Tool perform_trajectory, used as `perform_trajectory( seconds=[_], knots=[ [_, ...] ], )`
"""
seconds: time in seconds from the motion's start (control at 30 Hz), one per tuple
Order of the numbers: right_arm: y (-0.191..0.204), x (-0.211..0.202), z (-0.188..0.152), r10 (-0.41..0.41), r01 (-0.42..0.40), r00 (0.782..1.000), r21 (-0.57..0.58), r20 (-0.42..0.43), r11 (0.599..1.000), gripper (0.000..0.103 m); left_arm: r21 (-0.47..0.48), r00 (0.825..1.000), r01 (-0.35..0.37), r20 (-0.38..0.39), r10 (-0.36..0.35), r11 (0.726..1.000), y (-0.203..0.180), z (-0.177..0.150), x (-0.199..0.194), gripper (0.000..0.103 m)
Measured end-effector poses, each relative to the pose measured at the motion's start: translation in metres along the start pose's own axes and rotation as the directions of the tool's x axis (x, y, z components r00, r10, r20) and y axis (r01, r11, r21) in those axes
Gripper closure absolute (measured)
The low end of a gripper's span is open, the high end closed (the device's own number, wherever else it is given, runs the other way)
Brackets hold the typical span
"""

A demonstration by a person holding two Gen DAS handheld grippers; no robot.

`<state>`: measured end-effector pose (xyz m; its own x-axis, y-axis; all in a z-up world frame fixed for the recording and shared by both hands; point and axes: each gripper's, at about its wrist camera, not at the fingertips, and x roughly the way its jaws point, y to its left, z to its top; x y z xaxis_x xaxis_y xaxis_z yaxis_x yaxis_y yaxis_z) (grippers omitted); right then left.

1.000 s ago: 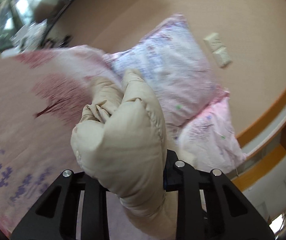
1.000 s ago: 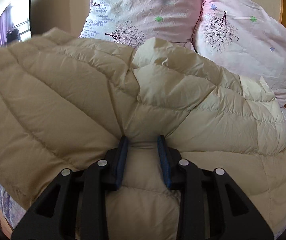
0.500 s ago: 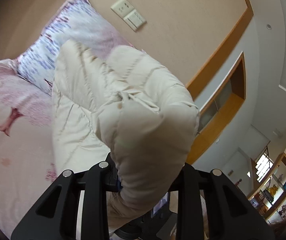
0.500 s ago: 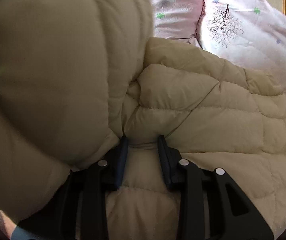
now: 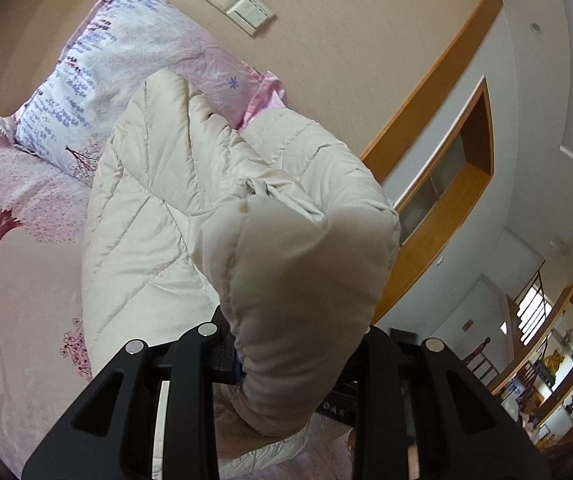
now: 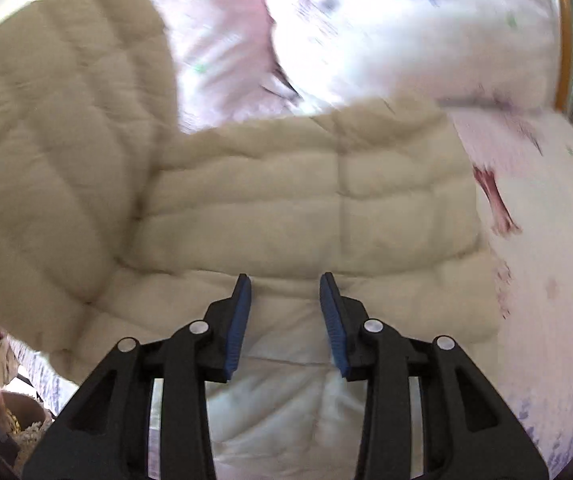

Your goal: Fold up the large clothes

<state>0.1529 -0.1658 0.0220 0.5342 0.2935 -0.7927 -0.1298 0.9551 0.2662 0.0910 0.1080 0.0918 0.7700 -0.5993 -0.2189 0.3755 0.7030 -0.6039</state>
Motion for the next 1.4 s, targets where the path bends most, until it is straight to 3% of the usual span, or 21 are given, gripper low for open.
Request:
perform_trajectory(
  seconds=[0.03,0.23,0.4,0.5,0.6,0.73,0.9,1.0,1.07,1.2,1.4],
  knots=[
    [-0.007,0.009,0.002,0.019,-0.018,0.999,0.022,-0.045,1.000,0.067,0.012,1.000,0.001,-0.011,-0.001,1.000,-0.004,-0.002,0.003,0.076],
    [-0.011,0.033,0.017,0.049,-0.045,0.994,0.039,-0.101,0.998,0.067,0.039,0.994,0.029,-0.103,-0.025,0.999,-0.022,-0.021,0.033,0.076],
    [-0.028,0.048,0.034,0.152,-0.139,0.980,0.103,-0.126,0.985,0.067,0.032,0.980,0.048,-0.195,-0.041,0.998,-0.029,-0.042,0.063,0.076],
    [-0.034,0.044,0.034,0.210,-0.195,0.971,0.122,-0.116,0.973,0.069,0.039,0.966,0.042,-0.257,-0.031,0.998,-0.032,-0.062,0.084,0.075],
    [-0.052,0.027,0.034,0.212,-0.200,0.974,0.148,-0.077,0.969,0.074,0.070,0.958,0.014,-0.287,0.007,0.997,-0.037,-0.076,0.097,0.075],
    [-0.081,-0.009,0.033,0.125,-0.125,0.992,0.179,0.011,0.976,0.073,0.121,0.948,-0.013,-0.315,0.051,0.993,-0.044,-0.086,0.109,0.075],
    [-0.125,-0.052,0.040,0.037,-0.079,0.989,0.302,0.143,0.950,0.066,0.248,0.936,-0.043,-0.329,0.126,0.968,-0.058,-0.098,0.119,0.070],
    [-0.134,-0.079,0.044,0.089,-0.162,0.967,0.305,0.239,0.938,0.064,0.353,0.928,-0.054,-0.327,0.178,0.934,-0.070,-0.111,0.125,0.065],
    [-0.127,-0.087,0.054,0.158,-0.232,0.948,0.262,0.276,0.937,0.052,0.418,0.923,-0.057,-0.325,0.208,0.906,-0.077,-0.118,0.128,0.061],
    [-0.107,-0.073,0.067,0.258,-0.292,0.947,0.176,0.192,0.940,0.050,0.490,0.911,-0.037,-0.341,0.230,0.871,-0.085,-0.131,0.136,0.056],
    [-0.094,-0.048,0.077,0.307,-0.314,0.949,0.191,0.064,0.930,0.050,0.537,0.896,-0.022,-0.363,0.254,0.843,-0.091,-0.138,0.149,0.052]
  ],
)
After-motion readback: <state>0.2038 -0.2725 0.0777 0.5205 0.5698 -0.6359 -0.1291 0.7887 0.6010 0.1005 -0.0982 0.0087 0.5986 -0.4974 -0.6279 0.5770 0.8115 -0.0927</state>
